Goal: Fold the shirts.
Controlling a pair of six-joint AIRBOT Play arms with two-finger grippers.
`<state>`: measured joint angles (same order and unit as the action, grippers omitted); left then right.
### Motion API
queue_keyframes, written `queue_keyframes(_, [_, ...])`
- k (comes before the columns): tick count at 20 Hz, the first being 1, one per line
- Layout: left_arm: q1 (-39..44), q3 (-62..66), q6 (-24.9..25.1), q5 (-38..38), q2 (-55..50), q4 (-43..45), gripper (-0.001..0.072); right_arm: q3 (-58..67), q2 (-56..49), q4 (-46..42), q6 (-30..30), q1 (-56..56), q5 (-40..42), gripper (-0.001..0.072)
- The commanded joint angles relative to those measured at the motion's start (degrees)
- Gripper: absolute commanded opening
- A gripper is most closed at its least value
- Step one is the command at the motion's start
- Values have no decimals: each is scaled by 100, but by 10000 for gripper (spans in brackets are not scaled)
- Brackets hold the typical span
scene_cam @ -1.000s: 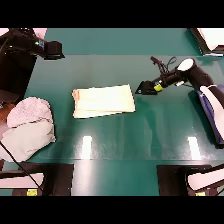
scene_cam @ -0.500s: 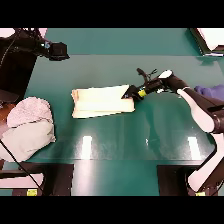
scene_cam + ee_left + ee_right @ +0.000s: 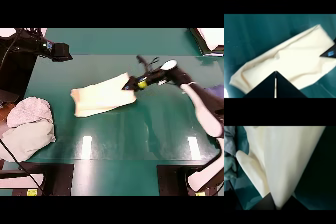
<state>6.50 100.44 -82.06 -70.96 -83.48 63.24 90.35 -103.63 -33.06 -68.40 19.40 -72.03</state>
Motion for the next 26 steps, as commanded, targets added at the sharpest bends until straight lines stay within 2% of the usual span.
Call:
queue_keyframes(1, [216, -2, 0, 42, -2, -118, 25, -245, 1080, -931, -258, -1036, -50, 13])
queue_keyframes(4, [496, -2, -7, 273, -2, -125, 25, -330, 1777, -1482, -275, -2382, -105, 13])
queue_keyframes(7, [826, -2, -4, 610, -2, -125, 26, -328, 2151, -1495, -267, -3558, 192, 13])
queue_keyframes(11, [1198, -2, -2, 892, -2, -122, 26, -214, 2186, -1497, -245, -4583, 621, 12])
queue_keyframes(15, [1279, -2, -2, 901, -2, -105, 25, 457, 1864, -1451, -247, -5034, 638, 12])
queue_keyframes(21, [1279, -2, 0, 898, -4, -2, 25, 1676, 1764, -1488, -251, -5246, 35, 12])
queue_keyframes(26, [1279, -2, 4, 883, -4, 103, 26, 1731, 2208, -1508, -251, -5593, -247, 12])
